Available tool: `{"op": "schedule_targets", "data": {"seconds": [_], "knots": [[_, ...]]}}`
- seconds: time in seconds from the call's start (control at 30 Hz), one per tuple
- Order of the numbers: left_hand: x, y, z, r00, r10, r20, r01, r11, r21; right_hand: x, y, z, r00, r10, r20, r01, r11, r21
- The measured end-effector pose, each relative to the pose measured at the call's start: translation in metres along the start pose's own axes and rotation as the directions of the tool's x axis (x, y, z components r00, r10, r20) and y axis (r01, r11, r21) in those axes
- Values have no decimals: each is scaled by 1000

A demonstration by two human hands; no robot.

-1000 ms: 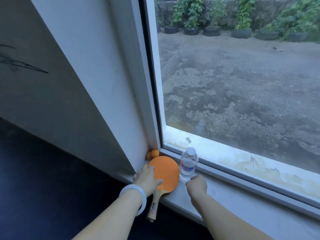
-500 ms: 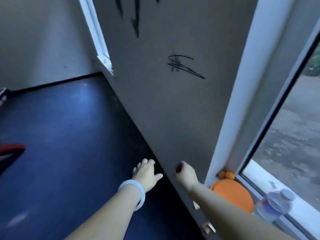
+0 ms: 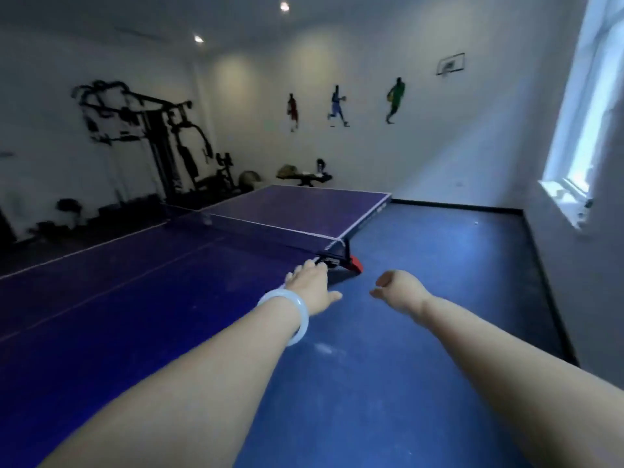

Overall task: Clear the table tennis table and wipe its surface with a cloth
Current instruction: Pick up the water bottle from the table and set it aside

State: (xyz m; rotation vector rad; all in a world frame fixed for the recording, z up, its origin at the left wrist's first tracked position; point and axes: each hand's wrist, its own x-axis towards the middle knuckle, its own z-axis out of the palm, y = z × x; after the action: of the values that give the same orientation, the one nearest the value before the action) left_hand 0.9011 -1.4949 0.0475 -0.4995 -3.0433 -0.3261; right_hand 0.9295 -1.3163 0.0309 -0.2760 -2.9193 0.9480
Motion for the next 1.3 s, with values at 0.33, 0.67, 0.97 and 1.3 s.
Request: {"op": "schedule_targets", "data": {"seconds": [0.33, 0.67, 0.97, 1.3], "knots": [[-103, -248, -93, 833, -551, -57, 552, 834, -6, 10, -274, 149, 806, -405, 431, 463, 886, -33], [-237, -375, -112, 524, -850, -62, 847, 527, -74, -29, -415, 279, 505, -554, 662, 594, 780, 198], [-345, -478, -122, 364, -929, -64, 923, 369, -110, -109, -530, 376, 369, -523, 768, 669, 723, 171], [-477, -657, -187, 340, -936, -92, 927, 350, -136, -217, -720, 487, 329, -574, 750, 775, 618, 133]]}}
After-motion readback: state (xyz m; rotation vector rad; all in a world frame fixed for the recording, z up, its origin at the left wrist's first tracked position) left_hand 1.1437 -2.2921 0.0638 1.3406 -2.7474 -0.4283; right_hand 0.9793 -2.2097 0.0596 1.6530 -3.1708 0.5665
